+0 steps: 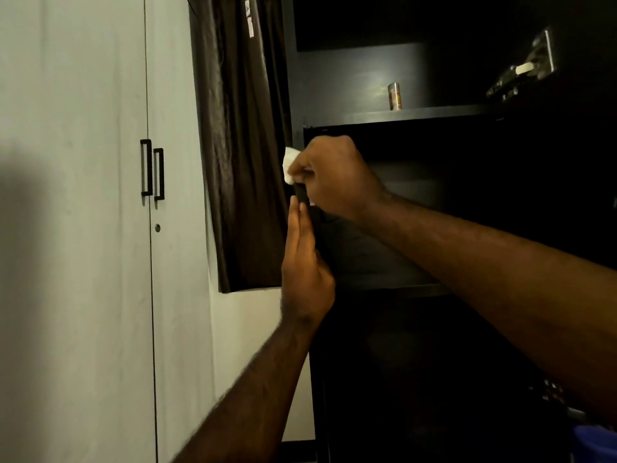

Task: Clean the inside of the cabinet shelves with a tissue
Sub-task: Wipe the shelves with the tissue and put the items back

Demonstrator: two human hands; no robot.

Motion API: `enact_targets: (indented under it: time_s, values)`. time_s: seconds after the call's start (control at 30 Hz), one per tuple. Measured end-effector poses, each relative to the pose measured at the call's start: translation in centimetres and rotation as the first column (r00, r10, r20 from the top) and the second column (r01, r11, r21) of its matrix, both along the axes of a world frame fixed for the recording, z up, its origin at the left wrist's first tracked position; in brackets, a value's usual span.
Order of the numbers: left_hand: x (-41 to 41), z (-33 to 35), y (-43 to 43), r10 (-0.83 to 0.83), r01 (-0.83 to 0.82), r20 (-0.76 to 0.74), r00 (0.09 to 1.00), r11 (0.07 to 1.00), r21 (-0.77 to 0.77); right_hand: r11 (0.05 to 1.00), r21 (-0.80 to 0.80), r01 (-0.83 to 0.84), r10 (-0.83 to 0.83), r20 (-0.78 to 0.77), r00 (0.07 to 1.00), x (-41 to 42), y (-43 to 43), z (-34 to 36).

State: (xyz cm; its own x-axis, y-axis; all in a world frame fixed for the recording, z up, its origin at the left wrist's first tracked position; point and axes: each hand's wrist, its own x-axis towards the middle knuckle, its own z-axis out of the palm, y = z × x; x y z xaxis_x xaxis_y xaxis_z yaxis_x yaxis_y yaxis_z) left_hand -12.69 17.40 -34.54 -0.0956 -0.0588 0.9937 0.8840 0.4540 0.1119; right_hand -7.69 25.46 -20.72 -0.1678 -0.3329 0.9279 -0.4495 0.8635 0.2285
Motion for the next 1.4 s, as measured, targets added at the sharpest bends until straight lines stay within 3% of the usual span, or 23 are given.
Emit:
enact_targets:
  time_s: [0.13, 0.4, 0.67, 0.87, 1.07, 1.17, 1.27, 1.4]
  values:
    - [-0.1, 0.1, 0.0, -0.046, 0.045, 0.080, 0.996, 0.999, 0.019, 0.996, 0.086, 0.007, -0.019, 0.131, 0.991, 0.8, 0.4, -2.0]
    - [0.4, -0.4, 0.0, -0.050, 0.044, 0.140, 0.989, 0.998, 0.045, 0.997, -0.072, 0.007, -0.002, 0.071, 0.997, 1.4, -0.6, 1.7]
    - [2.4, -5.1, -0.3, -0.096, 0.083, 0.315, 0.944, 0.995, 0.055, 0.993, 0.027, 0.115, -0.118, 0.194, 0.974, 2.1, -0.8, -4.1]
    - [4.5, -9.7, -1.3, -0.077, 0.106, 0.381, 0.921, 0.993, -0.054, 0.992, 0.051, 0.114, -0.125, 0.324, 0.938, 2.3, -0.6, -7.8]
    - [4.7, -10.1, -1.5, 0.120, -0.038, 0.300, 0.946, 0.963, -0.266, 0.981, 0.117, 0.153, -0.191, 0.500, 0.845, 2.7, -0.6, -10.8]
    - [4.7, -10.6, -1.7, 0.122, -0.028, 0.328, 0.937, 0.961, -0.277, 0.994, 0.055, 0.096, -0.110, 0.388, 0.915, 3.4, 0.3, -13.3]
    - [3.7, -12.2, -2.5, 0.413, -0.290, 0.204, 0.888, 0.846, -0.448, 0.990, 0.109, 0.095, -0.123, 0.291, 0.949, 3.4, 1.6, -16.0]
    - [3.6, -12.5, -2.3, 0.540, -0.418, 0.132, 0.831, 0.764, -0.492, 0.970, 0.177, 0.166, -0.207, 0.249, 0.946, 3.0, 3.5, -16.8]
